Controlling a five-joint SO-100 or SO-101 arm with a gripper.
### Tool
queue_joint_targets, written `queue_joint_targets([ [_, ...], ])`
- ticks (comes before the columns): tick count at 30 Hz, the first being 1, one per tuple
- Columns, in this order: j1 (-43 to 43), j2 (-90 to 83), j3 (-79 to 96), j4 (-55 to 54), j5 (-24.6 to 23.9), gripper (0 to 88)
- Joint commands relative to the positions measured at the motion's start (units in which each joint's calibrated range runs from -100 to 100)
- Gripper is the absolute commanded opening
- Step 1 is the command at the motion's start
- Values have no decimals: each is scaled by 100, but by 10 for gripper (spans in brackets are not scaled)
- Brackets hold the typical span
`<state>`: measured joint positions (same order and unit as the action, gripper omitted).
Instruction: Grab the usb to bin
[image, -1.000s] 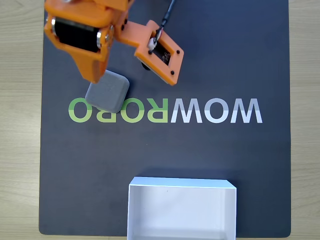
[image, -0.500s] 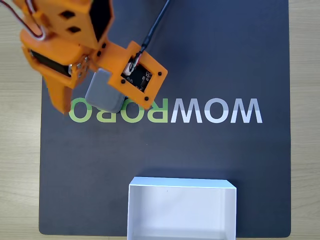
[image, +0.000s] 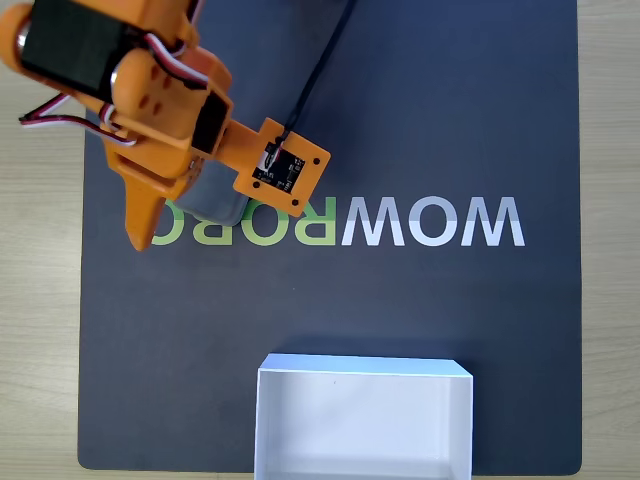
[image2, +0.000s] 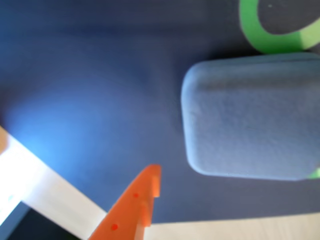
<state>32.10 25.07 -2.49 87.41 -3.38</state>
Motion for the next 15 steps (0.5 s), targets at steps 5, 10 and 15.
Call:
queue_joint_targets([
  [5,-70,321,14,-7,-30,558],
  [10,-221,566,23,-278,-14,556],
  [15,-247,787,-4,-557,17,555],
])
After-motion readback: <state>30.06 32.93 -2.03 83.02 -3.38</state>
